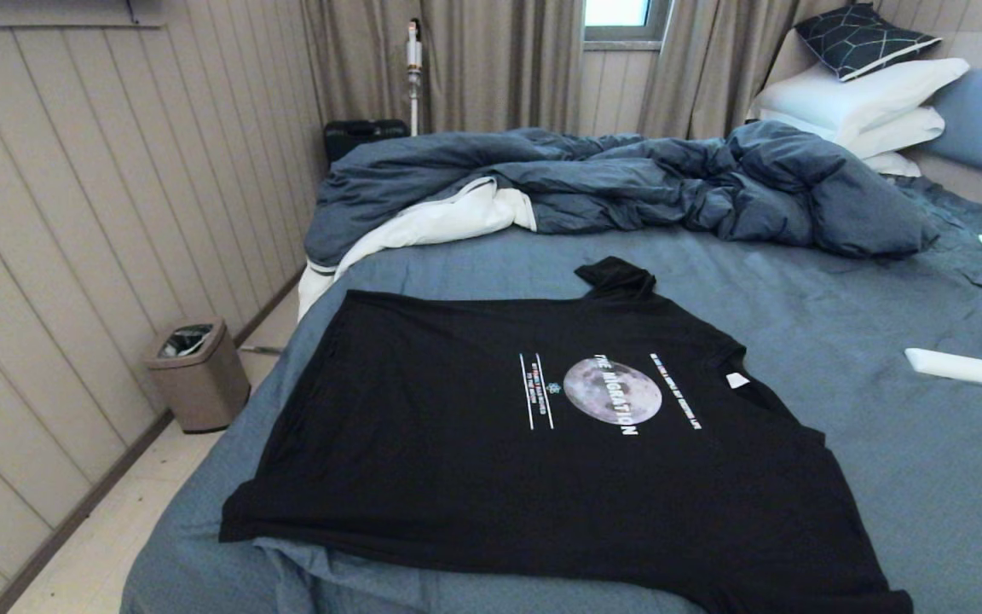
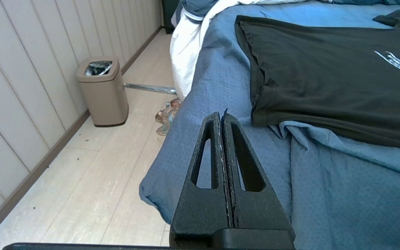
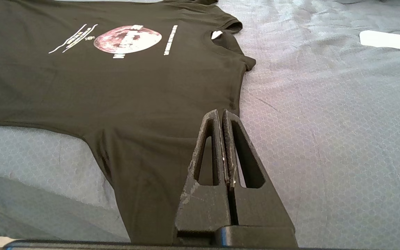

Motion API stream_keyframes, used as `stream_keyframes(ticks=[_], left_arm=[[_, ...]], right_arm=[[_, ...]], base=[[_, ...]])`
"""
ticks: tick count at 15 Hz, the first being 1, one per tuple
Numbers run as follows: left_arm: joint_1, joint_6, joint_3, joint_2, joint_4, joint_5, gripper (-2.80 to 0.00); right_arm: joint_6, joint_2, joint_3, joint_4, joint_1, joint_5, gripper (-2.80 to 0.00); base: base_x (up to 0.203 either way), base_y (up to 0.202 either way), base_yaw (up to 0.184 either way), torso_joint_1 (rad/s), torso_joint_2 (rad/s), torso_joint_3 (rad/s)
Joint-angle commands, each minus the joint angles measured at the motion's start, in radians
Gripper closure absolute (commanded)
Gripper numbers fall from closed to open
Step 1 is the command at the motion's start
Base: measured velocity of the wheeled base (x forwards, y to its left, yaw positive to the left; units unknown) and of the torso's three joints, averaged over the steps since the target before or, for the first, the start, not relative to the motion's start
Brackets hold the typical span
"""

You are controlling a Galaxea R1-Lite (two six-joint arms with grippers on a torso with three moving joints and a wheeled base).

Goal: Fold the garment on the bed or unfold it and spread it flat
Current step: Fold the black T-shirt

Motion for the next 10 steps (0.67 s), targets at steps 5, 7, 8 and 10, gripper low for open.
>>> stream_keyframes(ticks=[5,7,8,10], left_arm=[[0.0,0.011,-0.005,0.0,0.002,0.0,0.0],[0.001,0.026,-0.042,0.019,0.015,-0.001,0.0],[0.001,0.027,-0.101,0.051,0.028,-0.004,0.0],[0.0,0.026,-0.221,0.169,0.059,-0.006,0.0]], right_arm=[[-0.013,0.0,0.0,0.002,0.002,0.003,0.0],[-0.028,0.011,-0.055,0.079,0.003,0.01,0.0],[-0.036,0.028,-0.12,0.143,0.003,0.015,0.0],[-0.04,0.111,-0.273,0.252,0.003,0.05,0.0]], base=[[0.0,0.0,0.0,0.0,0.0,0.0],[0.0,0.0,0.0,0.0,0.0,0.0],[0.0,0.0,0.0,0.0,0.0,0.0],[0.0,0.0,0.0,0.0,0.0,0.0]])
